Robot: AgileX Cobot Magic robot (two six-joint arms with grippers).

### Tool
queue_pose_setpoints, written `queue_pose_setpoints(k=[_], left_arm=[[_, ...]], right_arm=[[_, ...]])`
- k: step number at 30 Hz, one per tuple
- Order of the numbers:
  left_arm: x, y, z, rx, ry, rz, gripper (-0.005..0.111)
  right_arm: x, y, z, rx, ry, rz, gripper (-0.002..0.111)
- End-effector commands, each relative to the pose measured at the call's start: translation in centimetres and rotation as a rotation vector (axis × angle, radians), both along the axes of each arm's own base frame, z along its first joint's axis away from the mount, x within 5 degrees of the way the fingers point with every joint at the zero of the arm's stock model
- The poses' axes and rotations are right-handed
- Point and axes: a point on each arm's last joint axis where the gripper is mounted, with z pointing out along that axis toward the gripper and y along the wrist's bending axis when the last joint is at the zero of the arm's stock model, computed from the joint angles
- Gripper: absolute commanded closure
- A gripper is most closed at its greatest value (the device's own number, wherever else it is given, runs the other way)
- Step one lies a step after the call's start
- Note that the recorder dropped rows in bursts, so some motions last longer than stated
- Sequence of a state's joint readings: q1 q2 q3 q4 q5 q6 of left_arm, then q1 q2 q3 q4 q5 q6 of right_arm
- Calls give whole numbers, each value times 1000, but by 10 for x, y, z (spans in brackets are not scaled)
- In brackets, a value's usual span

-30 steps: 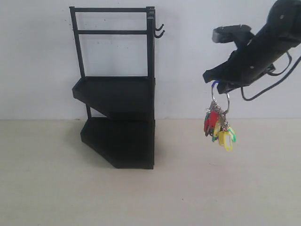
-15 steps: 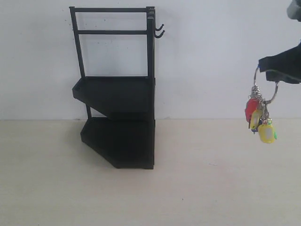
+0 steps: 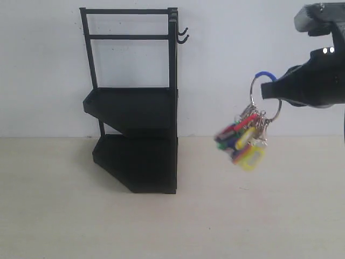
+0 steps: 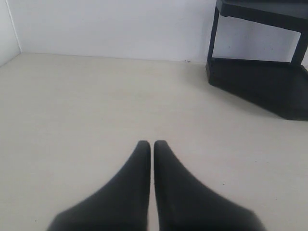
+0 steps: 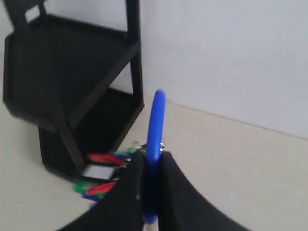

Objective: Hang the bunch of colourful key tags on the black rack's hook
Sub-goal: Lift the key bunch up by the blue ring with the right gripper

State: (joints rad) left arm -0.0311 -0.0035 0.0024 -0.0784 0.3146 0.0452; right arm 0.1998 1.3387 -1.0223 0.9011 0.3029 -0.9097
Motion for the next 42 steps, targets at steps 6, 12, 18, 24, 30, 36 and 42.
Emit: queue_pose_setpoints(k=[6, 12, 18, 24, 30, 36, 42], left_arm=[[0, 0, 1, -7, -6, 3, 102], [0, 0, 1, -7, -6, 3, 102], [0, 0, 1, -7, -6, 3, 102], [0, 0, 1, -7, -6, 3, 102], [0, 0, 1, -7, -6, 3, 102], [0, 0, 1, -7, -6, 3, 102], [0, 0, 1, -7, -6, 3, 102]], right_arm=[[0, 3, 7, 21, -72, -48, 108], [-12, 22, 9, -94, -72, 183, 108], [-10, 20, 12, -27, -64, 112, 108], [-5, 14, 16, -21, -121, 17, 108], [-17, 26, 9, -175, -110, 271, 108], [-19, 28, 8, -176, -94, 299, 108], [-15, 28, 4, -32, 6, 217, 108]])
